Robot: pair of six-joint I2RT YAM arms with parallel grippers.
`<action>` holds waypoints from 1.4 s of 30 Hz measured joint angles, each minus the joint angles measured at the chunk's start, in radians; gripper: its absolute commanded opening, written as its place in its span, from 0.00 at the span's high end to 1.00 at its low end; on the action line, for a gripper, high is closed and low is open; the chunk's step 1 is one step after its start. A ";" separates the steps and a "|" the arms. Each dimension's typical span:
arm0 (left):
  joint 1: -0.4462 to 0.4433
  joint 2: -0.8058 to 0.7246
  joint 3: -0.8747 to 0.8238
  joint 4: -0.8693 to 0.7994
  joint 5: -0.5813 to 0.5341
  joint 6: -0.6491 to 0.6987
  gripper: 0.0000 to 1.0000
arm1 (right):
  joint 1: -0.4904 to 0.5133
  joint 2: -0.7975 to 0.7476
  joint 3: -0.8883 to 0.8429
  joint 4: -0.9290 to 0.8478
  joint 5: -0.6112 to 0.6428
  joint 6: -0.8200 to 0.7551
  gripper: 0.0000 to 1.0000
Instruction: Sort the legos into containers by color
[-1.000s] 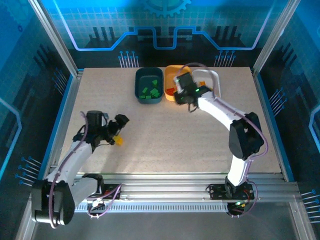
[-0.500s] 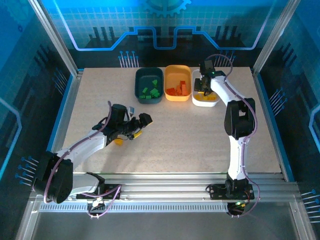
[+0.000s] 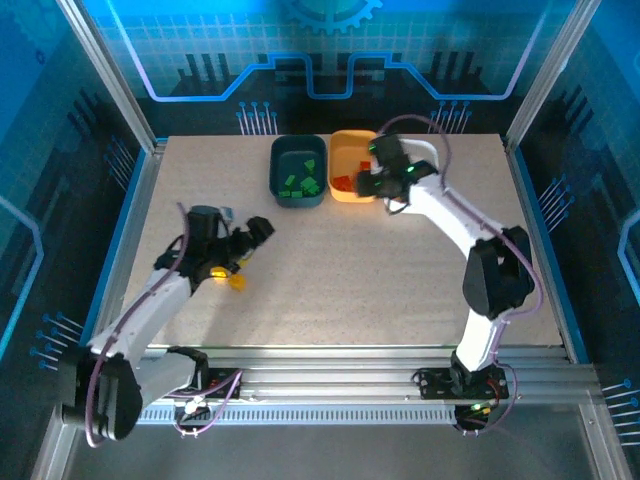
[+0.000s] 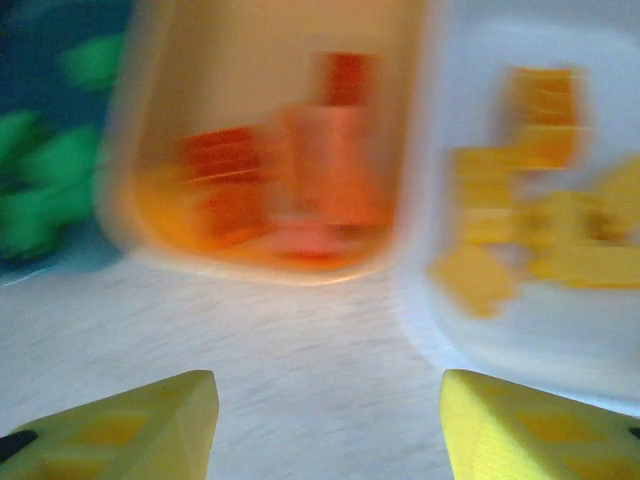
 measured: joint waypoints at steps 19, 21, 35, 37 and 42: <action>0.577 -0.125 -0.158 -0.211 0.068 0.019 0.01 | 0.636 0.439 0.255 0.067 -0.132 -0.148 0.20; 0.580 -0.125 -0.158 -0.211 0.082 0.019 0.01 | 0.633 0.478 0.297 0.062 -0.126 -0.161 0.20; 0.583 -0.124 -0.158 -0.210 0.124 0.019 0.01 | 0.626 0.673 0.538 -0.004 -0.082 -0.201 0.64; 0.583 -0.124 -0.158 -0.210 0.124 0.019 0.01 | 0.625 0.673 0.538 -0.004 -0.076 -0.198 0.67; 0.583 -0.130 -0.158 -0.207 0.137 0.023 0.01 | 0.619 0.586 0.396 0.039 -0.046 -0.193 0.69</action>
